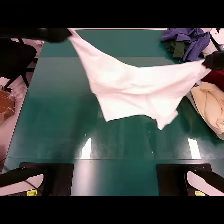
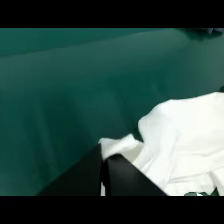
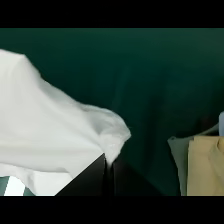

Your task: Fold the shirts.

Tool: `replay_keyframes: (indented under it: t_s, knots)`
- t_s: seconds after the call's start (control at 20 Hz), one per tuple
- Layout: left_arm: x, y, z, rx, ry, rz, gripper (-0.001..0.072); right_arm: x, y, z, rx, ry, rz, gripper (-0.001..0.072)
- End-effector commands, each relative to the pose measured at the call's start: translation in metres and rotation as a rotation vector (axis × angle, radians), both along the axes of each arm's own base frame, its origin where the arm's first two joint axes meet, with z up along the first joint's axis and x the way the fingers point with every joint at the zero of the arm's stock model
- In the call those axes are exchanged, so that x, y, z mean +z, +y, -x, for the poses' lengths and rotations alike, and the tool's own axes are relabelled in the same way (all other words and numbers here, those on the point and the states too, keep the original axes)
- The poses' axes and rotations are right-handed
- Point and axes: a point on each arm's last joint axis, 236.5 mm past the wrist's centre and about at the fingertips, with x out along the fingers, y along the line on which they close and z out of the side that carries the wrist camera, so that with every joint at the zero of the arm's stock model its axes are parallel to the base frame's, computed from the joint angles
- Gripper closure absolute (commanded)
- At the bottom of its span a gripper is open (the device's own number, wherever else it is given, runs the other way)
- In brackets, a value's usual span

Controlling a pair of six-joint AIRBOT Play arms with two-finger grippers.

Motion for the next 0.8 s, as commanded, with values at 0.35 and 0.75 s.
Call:
replay_keyframes:
  t_s: [0.35,0.75]
  knots:
    - [0.159,0.124,0.139,0.362,-0.414,-0.110,0.0687,0.197,-0.002,0.127,-0.052,-0.620,0.105,0.0691]
    - [0.148,0.096,0.180,0.234,-0.288,-0.042,0.0686,0.235,0.019,0.185,0.023,-0.677,0.015,0.0691]
